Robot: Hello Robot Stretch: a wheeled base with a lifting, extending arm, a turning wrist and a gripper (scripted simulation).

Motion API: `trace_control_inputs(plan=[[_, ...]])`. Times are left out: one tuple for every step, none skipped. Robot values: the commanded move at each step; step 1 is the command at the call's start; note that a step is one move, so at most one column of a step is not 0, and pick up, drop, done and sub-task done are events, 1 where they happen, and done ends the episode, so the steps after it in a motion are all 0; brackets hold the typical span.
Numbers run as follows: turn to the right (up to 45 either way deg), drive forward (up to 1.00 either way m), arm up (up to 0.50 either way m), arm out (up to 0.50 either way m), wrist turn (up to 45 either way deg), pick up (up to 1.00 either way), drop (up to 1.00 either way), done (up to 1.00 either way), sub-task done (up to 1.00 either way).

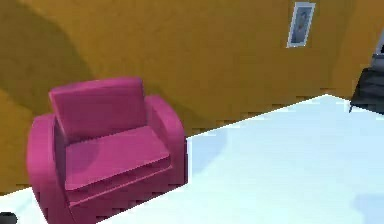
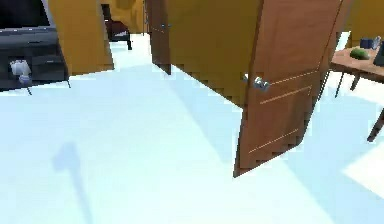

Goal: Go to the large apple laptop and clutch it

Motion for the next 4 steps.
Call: trace_control_inputs(plan=[[45.0, 0.0, 0.0, 0.0, 0.0, 0.0, 0.0, 0.0, 0.0], [45.0, 0.0, 0.0, 0.0, 0.0, 0.0, 0.0, 0.0, 0.0], [45.0, 0.0, 0.0, 0.0, 0.0, 0.0, 0.0, 0.0, 0.0], [24.0, 0.0, 0.0, 0.0, 0.0, 0.0, 0.0, 0.0, 0.0]])
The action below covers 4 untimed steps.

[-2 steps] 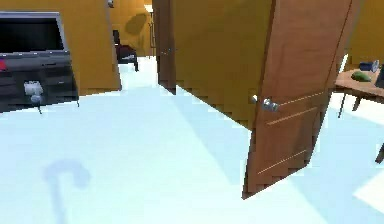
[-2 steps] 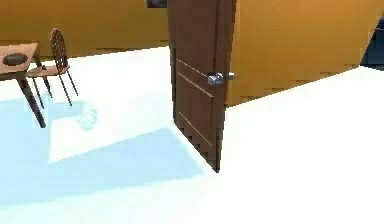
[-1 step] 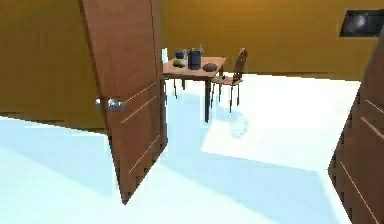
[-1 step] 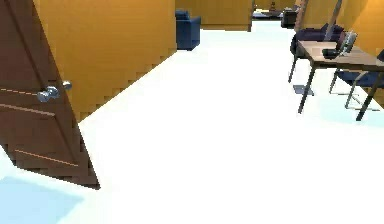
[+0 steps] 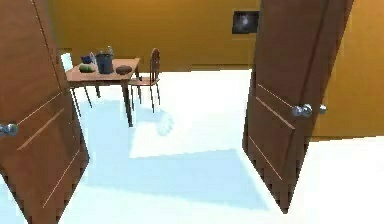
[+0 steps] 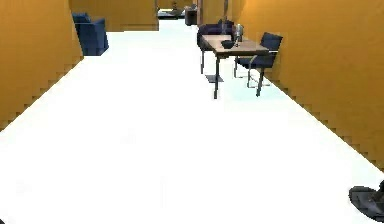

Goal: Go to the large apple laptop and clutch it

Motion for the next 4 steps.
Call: trace_control_inputs(plan=[[0.0, 1.0, 0.0, 0.0, 0.0, 0.0, 0.0, 0.0, 0.0], [3.0, 0.0, 0.0, 0.0, 0.0, 0.0, 0.0, 0.0, 0.0], [0.0, 0.35, 0.0, 0.0, 0.0, 0.0, 0.0, 0.0, 0.0], [3.0, 0.0, 0.0, 0.0, 0.0, 0.0, 0.0, 0.0, 0.0]])
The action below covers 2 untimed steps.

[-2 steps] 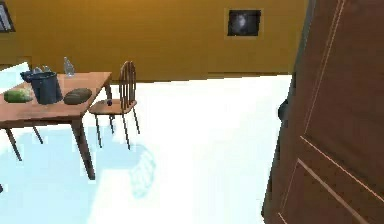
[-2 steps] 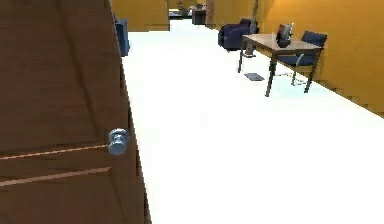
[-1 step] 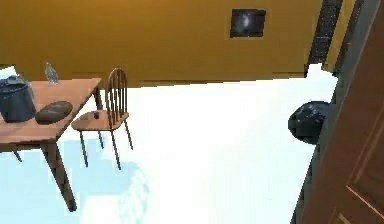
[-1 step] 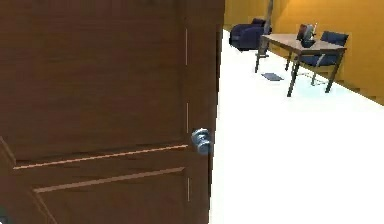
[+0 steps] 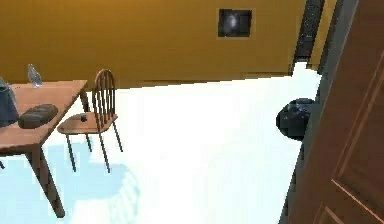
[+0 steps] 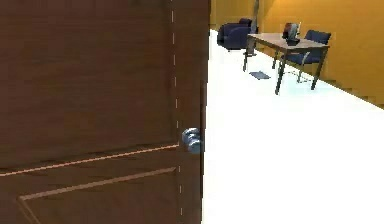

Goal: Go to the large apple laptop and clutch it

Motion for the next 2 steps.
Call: trace_control_inputs(plan=[[0.0, 1.0, 0.0, 0.0, 0.0, 0.0, 0.0, 0.0, 0.0], [6.0, 0.0, 0.0, 0.0, 0.0, 0.0, 0.0, 0.0, 0.0]])
